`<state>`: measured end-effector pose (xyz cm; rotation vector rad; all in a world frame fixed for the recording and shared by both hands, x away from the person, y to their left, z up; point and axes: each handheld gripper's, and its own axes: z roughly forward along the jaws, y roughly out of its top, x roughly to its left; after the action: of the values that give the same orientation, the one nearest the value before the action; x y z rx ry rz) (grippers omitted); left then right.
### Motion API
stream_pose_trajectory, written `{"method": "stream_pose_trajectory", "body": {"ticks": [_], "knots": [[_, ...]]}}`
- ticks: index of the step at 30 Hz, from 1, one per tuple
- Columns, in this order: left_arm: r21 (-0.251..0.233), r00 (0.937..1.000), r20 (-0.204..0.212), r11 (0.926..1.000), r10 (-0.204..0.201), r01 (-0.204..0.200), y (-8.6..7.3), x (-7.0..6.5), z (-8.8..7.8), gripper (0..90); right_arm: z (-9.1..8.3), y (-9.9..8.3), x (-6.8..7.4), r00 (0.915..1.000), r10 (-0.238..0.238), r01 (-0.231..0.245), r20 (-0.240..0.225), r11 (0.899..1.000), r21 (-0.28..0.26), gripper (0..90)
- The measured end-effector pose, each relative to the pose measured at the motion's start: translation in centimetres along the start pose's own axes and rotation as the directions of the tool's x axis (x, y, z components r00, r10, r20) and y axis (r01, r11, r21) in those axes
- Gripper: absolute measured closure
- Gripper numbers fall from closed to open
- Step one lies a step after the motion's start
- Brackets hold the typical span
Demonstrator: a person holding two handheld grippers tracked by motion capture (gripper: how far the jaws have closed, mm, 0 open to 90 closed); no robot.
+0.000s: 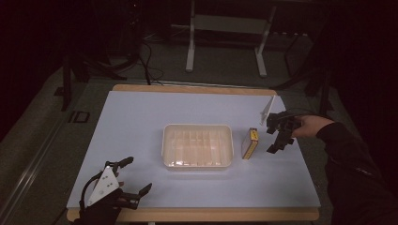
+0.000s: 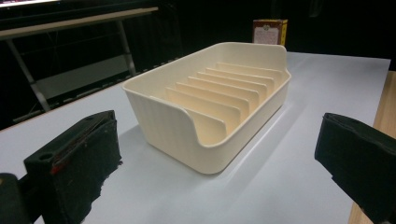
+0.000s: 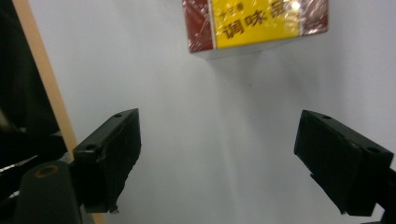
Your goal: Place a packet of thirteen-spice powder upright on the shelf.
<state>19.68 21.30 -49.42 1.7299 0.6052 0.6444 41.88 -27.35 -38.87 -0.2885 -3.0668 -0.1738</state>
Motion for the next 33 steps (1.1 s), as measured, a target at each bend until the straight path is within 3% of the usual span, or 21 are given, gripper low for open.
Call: {"method": "stream_pose_trajectory", "body": {"ticks": [8, 12, 20, 28, 33], "knots": [[0.001, 1.0, 0.004, 1.0, -0.002, 0.002, 0.0, 0.0, 0.0, 0.3, -0.2, 0.8, 0.0, 0.9993, -0.035, 0.036, 0.015, 0.999, -0.03, 14.3], [0.003, 1.0, 0.006, 1.0, -0.003, 0.003, 0.0, 0.0, 0.0, 0.3, -0.3, 1.2, 0.1, 0.9989, -0.044, 0.044, 0.015, 0.999, -0.019, 14.5], [0.004, 1.0, 0.008, 1.0, -0.006, 0.006, 0.0, 0.0, 0.0, 0.3, -0.2, 2.1, -0.1, 0.9969, -0.054, 0.054, 0.057, 0.999, -0.004, 15.1], [0.005, 0.9999, 0.009, 1.0, -0.005, 0.005, 0.0, 0.0, 0.0, 0.3, 0.4, 3.0, -0.3, 0.9956, -0.072, 0.073, 0.059, 0.997, -0.003, 15.4], [0.006, 0.9999, 0.01, 1.0, -0.006, 0.006, 0.0, 0.0, 0.1, 0.3, 0.5, 3.4, -0.6, 0.9945, -0.092, 0.093, 0.051, 0.995, -0.032, 18.3]]}}
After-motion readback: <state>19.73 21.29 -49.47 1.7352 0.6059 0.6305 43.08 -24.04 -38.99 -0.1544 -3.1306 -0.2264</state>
